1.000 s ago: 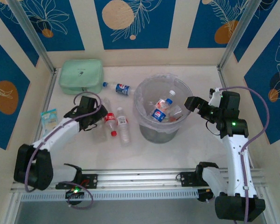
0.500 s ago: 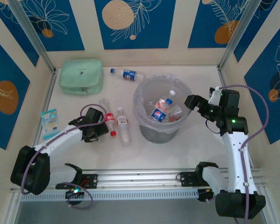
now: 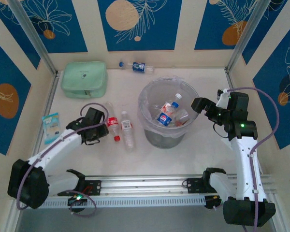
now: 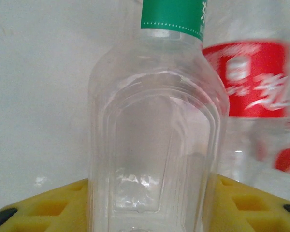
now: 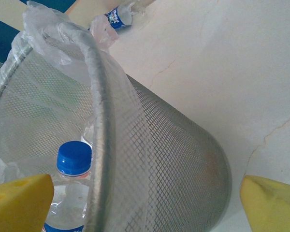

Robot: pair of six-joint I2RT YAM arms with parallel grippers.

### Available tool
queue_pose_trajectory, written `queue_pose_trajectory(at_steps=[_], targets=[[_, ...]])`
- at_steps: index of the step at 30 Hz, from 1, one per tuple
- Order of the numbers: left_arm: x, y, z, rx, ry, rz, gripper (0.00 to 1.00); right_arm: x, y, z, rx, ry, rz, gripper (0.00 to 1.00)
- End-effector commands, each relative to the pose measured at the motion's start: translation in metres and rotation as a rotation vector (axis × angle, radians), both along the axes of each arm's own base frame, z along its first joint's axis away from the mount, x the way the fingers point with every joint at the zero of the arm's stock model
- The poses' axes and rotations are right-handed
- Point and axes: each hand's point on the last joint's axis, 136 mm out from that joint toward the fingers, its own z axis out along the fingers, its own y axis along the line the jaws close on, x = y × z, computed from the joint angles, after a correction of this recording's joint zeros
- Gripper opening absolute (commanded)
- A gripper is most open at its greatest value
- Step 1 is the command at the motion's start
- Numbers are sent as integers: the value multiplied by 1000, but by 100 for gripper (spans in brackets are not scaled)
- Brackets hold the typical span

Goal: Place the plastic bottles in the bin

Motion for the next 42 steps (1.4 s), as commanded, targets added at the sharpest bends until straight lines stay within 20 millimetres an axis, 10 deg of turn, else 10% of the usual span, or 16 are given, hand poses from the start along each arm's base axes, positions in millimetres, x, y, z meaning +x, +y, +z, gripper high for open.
queue_pose_trajectory(at_steps=[1, 9, 17, 28, 42], targets=[[8, 1, 50, 29, -93, -39, 41, -1, 3, 12, 11, -20, 7, 99], [36, -63, 191, -125, -406, -252, 32, 2, 7, 22, 49, -38, 13, 99], [40, -194, 287, -234, -613, -626, 17, -4, 10, 25, 62, -40, 13, 99], [15, -292, 230, -31, -379, -973, 10, -12, 5, 27, 20, -52, -1, 99], [4, -281, 148, 162, -102, -1077, 8, -16, 4, 24, 16, -41, 8, 99]])
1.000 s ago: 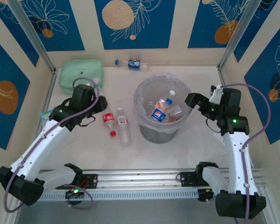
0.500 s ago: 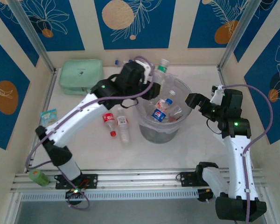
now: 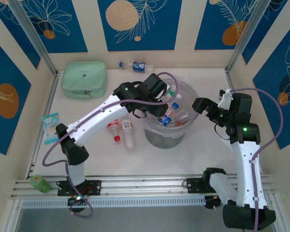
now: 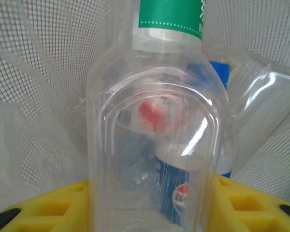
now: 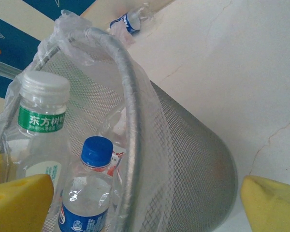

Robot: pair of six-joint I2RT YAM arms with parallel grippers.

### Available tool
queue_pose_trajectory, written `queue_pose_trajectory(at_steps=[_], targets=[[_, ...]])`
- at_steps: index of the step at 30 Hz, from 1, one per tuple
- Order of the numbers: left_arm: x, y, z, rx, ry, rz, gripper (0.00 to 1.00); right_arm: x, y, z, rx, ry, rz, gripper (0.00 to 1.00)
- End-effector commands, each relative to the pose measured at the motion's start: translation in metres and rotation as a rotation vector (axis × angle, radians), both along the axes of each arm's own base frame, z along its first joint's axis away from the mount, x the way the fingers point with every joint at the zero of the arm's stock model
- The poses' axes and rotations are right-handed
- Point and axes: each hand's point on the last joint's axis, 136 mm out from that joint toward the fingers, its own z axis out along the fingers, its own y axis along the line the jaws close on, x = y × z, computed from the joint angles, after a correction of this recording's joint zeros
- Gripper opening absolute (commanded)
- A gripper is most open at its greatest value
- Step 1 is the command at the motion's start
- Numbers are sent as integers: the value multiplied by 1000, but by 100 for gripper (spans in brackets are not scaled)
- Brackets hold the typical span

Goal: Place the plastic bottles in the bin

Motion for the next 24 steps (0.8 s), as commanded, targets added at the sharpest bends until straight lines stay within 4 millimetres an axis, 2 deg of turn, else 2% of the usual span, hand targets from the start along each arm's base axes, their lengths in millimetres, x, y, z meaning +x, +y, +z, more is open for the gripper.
queue_pose_trajectory(at_steps=[1, 4, 8, 12, 16, 20, 22, 24], targets=[[-15, -1, -29, 87, 93, -87, 9, -5, 3, 7, 9, -8, 18, 99], [-16, -1, -42, 121, 124, -100, 11, -7, 1, 5, 5, -5, 14, 100], [-9, 15, -40, 190, 88, -62, 18, -9, 0, 4, -2, -5, 13, 100], [-4, 31, -23, 221, 35, -42, 28, -13, -1, 3, -17, -1, 13, 99], [-6, 36, 9, 175, -24, -69, 35, -15, -4, 3, -21, -5, 1, 99], [-12, 27, 45, 64, -71, -133, 63, -14, -1, 4, -4, -7, 11, 100], [-15, 21, 55, 25, -74, -165, 75, -14, 0, 4, 3, -5, 13, 100], [-16, 14, 58, -3, -69, -188, 82, -14, 1, 5, 9, -5, 14, 100]])
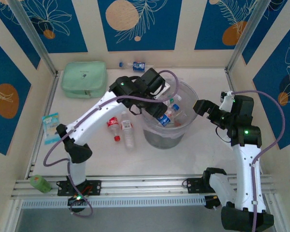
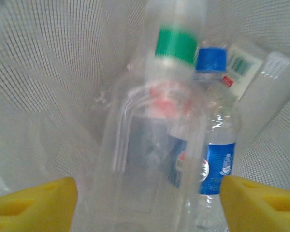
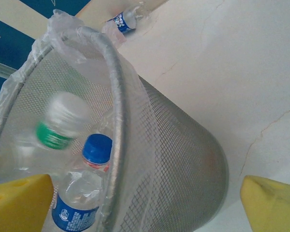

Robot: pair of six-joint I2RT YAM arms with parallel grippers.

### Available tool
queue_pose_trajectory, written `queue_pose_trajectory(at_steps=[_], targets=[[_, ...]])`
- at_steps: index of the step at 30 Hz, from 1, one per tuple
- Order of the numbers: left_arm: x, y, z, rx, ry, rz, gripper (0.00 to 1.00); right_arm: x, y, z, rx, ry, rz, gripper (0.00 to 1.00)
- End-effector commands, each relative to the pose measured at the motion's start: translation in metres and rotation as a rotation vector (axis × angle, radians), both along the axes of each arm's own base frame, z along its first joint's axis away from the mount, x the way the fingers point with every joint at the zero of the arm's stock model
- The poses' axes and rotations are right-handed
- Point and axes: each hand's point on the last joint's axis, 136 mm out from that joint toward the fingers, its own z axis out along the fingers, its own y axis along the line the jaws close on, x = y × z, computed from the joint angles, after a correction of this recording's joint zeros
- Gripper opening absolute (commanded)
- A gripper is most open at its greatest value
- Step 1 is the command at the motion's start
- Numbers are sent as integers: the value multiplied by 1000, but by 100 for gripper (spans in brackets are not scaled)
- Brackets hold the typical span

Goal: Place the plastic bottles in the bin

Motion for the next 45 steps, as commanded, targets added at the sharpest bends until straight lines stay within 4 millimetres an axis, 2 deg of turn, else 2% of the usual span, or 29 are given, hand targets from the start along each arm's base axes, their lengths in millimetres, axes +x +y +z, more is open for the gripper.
queue_pose_trajectory(at_steps=[1, 5, 9, 12, 16, 18, 20, 23, 27, 29, 31, 33, 35, 37, 39, 40, 43, 45], targets=[[-11, -3, 26, -75, -2, -74, 85, -3, 4, 7, 19, -13, 21, 100], [-1, -11, 19, -64, -2, -67, 87, -5, 5, 10, 27, -15, 23, 99], [11, -19, 10, -58, -18, -42, 68, -8, 6, 9, 25, -10, 24, 100], [16, -24, -10, -38, 21, -21, 55, -9, 5, 8, 25, -10, 19, 99], [13, -36, -40, -38, 102, -29, 48, -9, 6, 10, 28, -14, 21, 99], [13, -40, -43, -44, 116, -33, 47, -9, 6, 9, 25, -13, 22, 100], [16, -40, -27, -86, 82, -26, 46, -10, 5, 8, 21, -10, 23, 100], [20, -40, 20, -220, -2, -19, 46, -9, 5, 6, 19, -7, 21, 99], [28, -26, 82, -401, -98, 15, 56, -8, 6, 4, 26, -7, 26, 99], [42, -10, 104, -495, -127, 70, 61, -9, 6, 3, 23, -3, 27, 100], [65, 14, 116, -606, -126, 166, 65, -9, 5, 3, 16, -5, 25, 100], [88, 37, 122, -722, -107, 251, 67, -9, 5, 2, 14, -5, 24, 99], [113, 61, 115, -791, -105, 348, 70, -9, 6, 2, 19, -5, 28, 100], [140, 82, 103, -803, -138, 445, 78, -9, 7, 2, 23, -5, 35, 99], [166, 97, 87, -804, -167, 525, 92, -10, 8, 1, 28, 2, 39, 99], [181, 103, 76, -805, -168, 564, 95, -10, 8, 1, 28, 2, 42, 99], [230, 121, 36, -845, -109, 717, 97, -13, 9, 1, 27, 5, 43, 99], [260, 122, 6, -881, -45, 788, 97, -15, 9, 1, 26, 6, 41, 100]])
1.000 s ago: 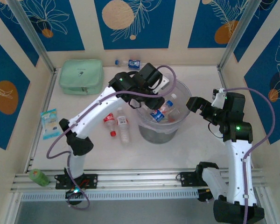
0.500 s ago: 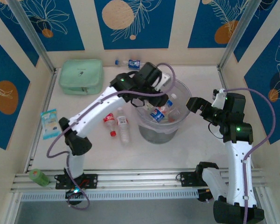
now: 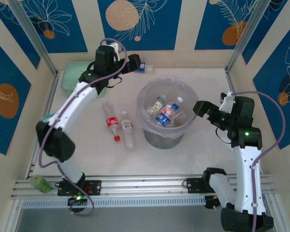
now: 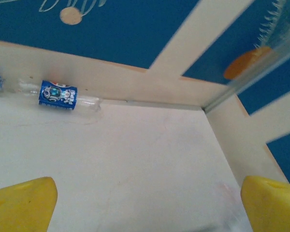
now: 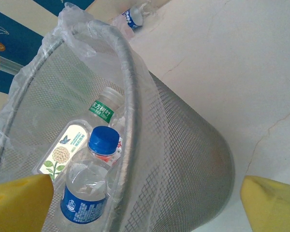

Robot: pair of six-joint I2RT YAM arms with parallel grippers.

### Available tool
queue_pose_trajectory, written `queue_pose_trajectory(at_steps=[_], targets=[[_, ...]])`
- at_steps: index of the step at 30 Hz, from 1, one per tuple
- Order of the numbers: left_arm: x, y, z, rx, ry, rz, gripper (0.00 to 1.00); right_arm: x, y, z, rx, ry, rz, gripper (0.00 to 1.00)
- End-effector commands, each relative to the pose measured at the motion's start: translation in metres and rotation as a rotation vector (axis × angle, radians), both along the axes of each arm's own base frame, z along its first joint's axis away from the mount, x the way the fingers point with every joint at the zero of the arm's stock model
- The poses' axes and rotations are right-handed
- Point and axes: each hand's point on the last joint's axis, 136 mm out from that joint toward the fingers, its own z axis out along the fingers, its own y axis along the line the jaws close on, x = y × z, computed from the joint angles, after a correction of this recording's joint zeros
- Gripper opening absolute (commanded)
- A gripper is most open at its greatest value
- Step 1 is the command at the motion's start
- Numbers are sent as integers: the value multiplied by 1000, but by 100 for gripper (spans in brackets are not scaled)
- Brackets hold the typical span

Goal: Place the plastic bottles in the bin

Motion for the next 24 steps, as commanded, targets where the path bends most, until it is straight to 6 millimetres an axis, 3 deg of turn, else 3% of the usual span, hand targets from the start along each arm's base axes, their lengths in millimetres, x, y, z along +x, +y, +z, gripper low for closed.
queue_pose_trajectory(at_steps=[1, 5, 12, 17, 24], targets=[[58, 7, -40, -152, 79, 116, 98, -10, 5, -1, 15, 12, 24, 99], [106, -13, -85, -203, 125, 122, 100, -16, 6, -2, 17, 19, 28, 100], [170, -20, -165, -359, 152, 253, 100, -29, 7, -11, 9, 48, 32, 99], [189, -36, -206, -442, 191, 280, 100, -31, 8, -13, 19, 53, 33, 99], [207, -30, -233, -510, 161, 375, 99, -30, 10, -21, 30, 74, 40, 99]])
